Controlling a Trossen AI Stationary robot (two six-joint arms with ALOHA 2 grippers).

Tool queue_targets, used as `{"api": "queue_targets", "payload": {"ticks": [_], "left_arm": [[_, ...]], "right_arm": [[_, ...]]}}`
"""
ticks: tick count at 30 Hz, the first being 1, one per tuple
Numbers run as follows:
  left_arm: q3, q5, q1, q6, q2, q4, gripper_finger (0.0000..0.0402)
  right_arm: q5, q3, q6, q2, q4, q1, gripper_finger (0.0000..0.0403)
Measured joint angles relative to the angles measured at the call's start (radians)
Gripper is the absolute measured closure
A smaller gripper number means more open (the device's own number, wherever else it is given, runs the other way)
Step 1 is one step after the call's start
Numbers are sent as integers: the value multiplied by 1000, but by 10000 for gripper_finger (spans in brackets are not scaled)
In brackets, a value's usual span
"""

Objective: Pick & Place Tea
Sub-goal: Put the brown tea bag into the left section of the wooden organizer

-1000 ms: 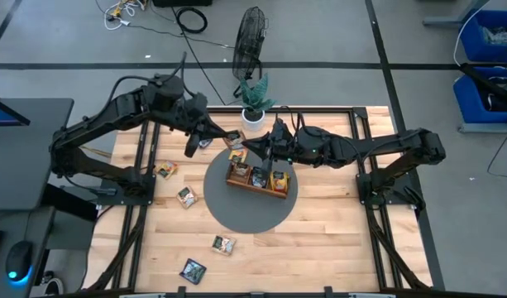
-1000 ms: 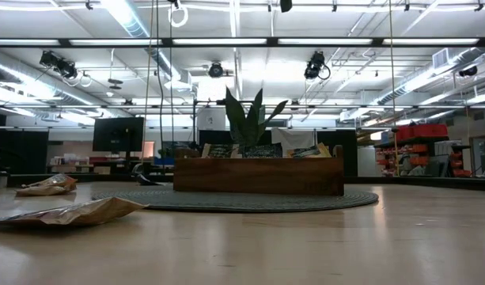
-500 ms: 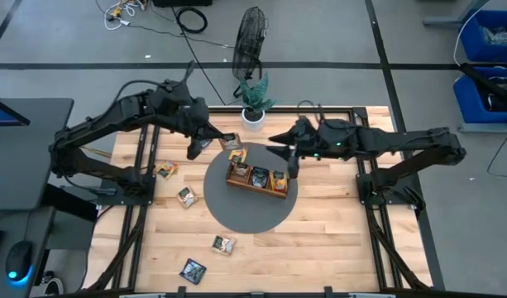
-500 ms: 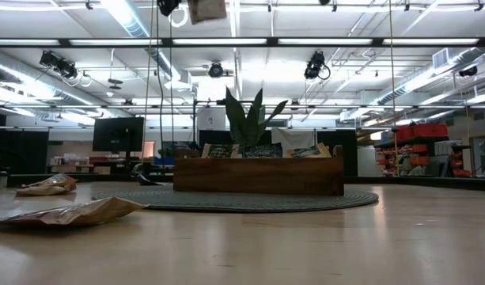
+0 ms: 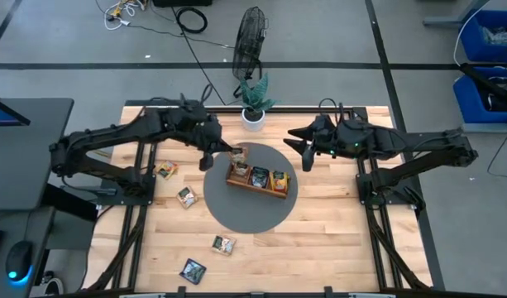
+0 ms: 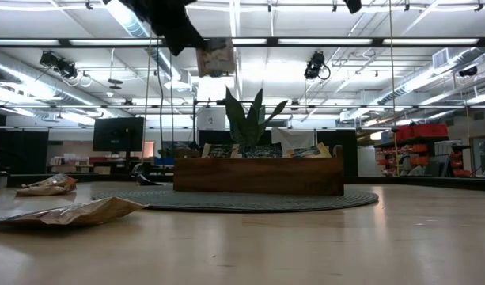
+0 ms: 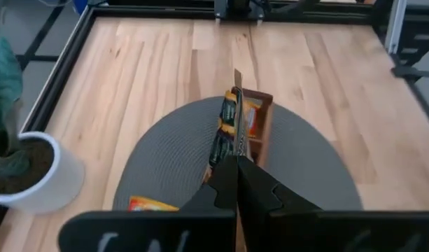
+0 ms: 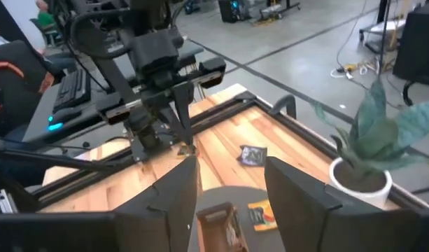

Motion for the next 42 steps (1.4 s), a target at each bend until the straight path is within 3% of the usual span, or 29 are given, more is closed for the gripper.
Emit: {"api": "queue_targets", "payload": {"ticks": [8, 16, 33, 42], "left_arm": [[-181, 0, 0, 56, 0, 151, 401], [-329, -1, -5, 209, 11, 325, 401], [-344, -26, 9, 265, 251, 424, 400], [-344, -30, 7, 211, 273, 444, 390]], "right_arm": [[0, -6, 25, 0, -7, 0, 229], [0, -6, 59, 0, -45, 0, 232], [-2, -7, 104, 0, -80, 0, 232], [0, -7, 92, 0, -96, 0, 231]]}}
